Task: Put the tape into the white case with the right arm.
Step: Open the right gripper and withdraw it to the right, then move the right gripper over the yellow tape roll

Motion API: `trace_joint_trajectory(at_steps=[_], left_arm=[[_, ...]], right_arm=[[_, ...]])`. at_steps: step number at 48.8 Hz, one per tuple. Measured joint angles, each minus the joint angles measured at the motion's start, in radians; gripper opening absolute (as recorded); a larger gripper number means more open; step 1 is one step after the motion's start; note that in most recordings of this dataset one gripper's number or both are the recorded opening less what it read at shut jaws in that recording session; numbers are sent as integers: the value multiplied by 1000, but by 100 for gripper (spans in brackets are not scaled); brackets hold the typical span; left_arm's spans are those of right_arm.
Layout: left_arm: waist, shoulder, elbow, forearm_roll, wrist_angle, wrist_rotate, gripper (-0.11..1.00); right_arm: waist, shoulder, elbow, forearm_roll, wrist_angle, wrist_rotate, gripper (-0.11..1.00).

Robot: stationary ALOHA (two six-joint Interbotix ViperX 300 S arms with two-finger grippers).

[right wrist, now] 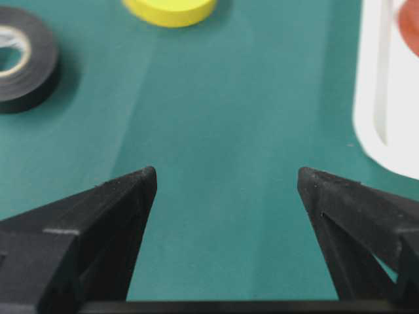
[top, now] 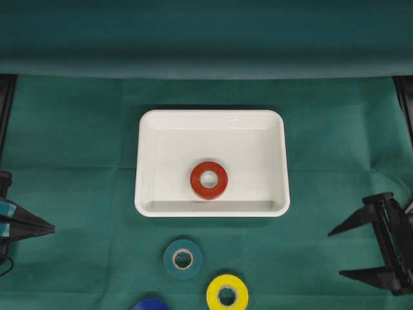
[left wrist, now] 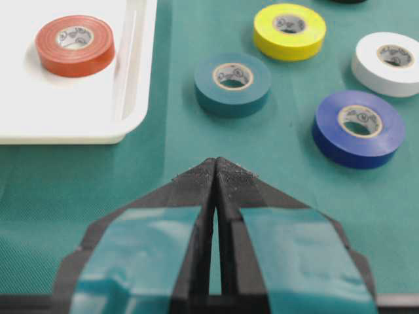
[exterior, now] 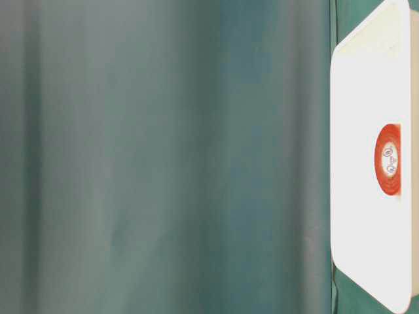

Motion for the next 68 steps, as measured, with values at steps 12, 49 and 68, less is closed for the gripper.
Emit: trace_joint_trajectory(at_steps=[12,49,68], left_arm=[[0,0,0,0,0,0,0],[2,0,0,0,0,0,0],[2,0,0,-2,0,0,0]], right_arm=[[18,2,2,2,0,2,65],[51,288,-138,0,-94,2,65],[51,592,-367,0,-100,2,66]])
